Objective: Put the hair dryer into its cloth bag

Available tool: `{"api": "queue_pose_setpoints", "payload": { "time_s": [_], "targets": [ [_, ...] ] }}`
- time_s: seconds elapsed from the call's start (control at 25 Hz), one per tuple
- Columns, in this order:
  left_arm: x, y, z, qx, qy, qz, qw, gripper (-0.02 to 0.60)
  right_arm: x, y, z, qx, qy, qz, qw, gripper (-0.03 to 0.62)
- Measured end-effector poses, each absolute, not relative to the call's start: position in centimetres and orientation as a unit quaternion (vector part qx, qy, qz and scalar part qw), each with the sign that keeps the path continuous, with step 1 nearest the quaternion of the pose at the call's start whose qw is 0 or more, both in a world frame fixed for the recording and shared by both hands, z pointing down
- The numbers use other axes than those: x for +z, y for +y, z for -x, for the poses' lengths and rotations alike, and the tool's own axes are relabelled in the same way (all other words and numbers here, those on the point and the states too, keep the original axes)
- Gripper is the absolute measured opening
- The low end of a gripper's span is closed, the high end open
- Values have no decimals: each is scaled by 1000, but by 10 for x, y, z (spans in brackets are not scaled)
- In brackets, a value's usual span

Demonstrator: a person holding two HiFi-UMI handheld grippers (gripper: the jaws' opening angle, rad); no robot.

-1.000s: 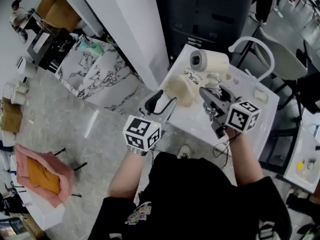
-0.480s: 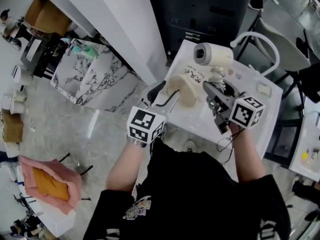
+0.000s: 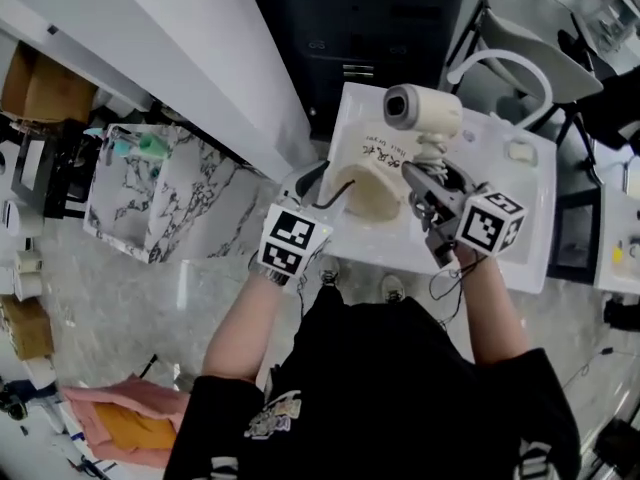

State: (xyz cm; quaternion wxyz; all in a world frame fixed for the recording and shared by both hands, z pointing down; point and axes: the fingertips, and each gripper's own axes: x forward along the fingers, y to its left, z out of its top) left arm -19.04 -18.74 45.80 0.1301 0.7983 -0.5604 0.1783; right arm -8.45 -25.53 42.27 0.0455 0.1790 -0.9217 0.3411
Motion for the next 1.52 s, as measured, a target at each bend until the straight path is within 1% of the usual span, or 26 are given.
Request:
{"api": "queue_pose_setpoints", "payload": {
  "time_s": [0.32,0.92,1.2,1.4,1.48,1.52],
  "targets": [
    [499,-207,198,205,-491,-834,147,204,424,-248,90,339,-909,-239,37,236],
    [558,-225,181,265,-373,-878,143,204,446,-207,76,357,-865,-351,31,238],
    [582,-236,180,288,-348,-878,156,204,470,-183,73,380,-844,-376,51,236],
    [591,-242,178,288,-343,-879,164,179,503,-165,75,412,-829,-373,70,238],
    [592,-243,178,286,-343,-879,167,147,515,-158,78,426,-822,-370,78,236],
    [592,-244,178,284,-344,-879,168,119,520,-155,80,432,-819,-368,84,236]
  ]
}}
